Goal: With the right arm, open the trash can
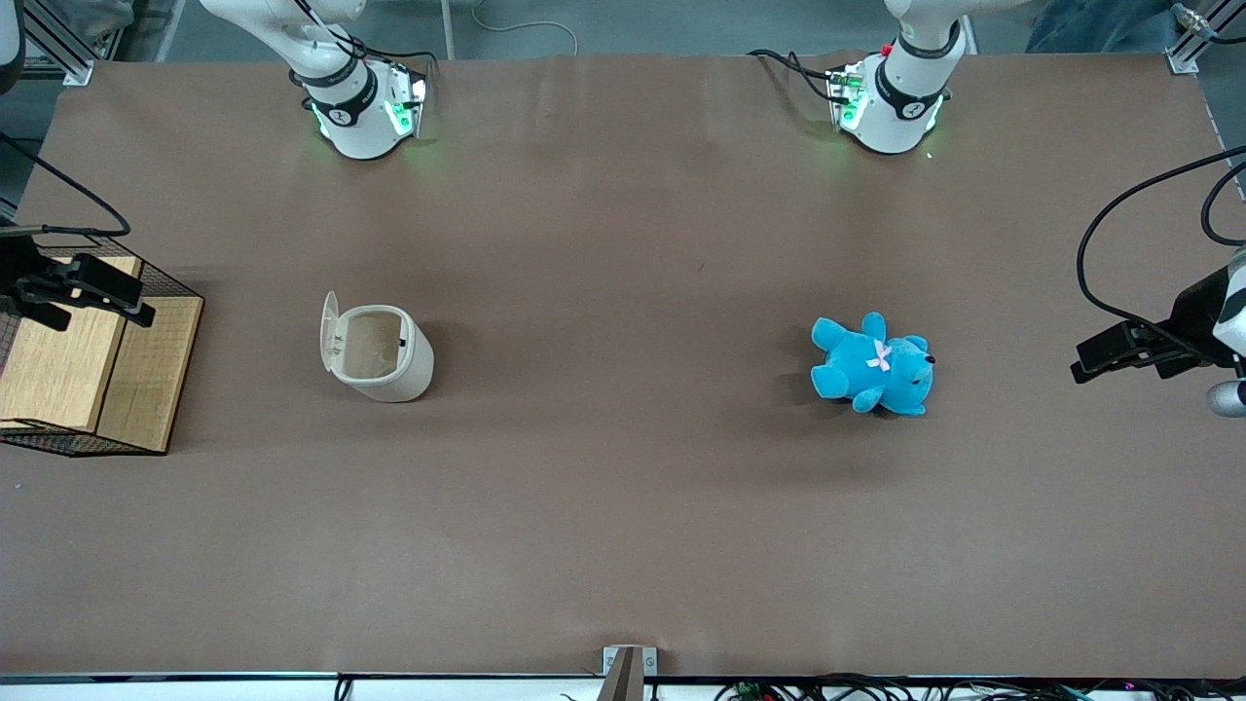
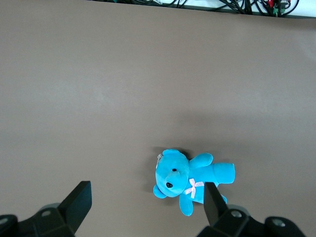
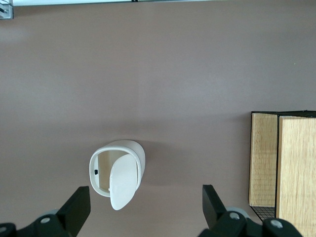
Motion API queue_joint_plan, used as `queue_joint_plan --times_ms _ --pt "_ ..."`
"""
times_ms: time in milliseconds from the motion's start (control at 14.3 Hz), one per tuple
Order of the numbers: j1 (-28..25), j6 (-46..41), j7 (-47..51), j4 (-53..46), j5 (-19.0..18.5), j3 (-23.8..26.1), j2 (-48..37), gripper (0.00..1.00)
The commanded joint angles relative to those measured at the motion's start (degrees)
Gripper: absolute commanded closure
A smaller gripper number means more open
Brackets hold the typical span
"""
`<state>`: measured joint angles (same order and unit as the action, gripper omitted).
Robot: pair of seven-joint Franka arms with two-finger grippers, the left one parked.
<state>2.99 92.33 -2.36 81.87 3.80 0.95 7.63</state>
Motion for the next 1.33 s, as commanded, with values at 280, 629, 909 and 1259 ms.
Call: queue_joint_plan --times_ms 280,629,909,1259 --pt "1.0 -0.4 -0.4 3.0 -0.7 1.5 -3.1 0.00" --pt "1.1 0.0 -0.6 2.9 -0.7 1.5 -3.2 0.00" --pt "0.8 0.4 -0.8 2.9 -4.7 1.8 -3.4 0.00" --pt "0.8 0.4 -0.9 2.9 -5.9 1.7 -3.5 0.00"
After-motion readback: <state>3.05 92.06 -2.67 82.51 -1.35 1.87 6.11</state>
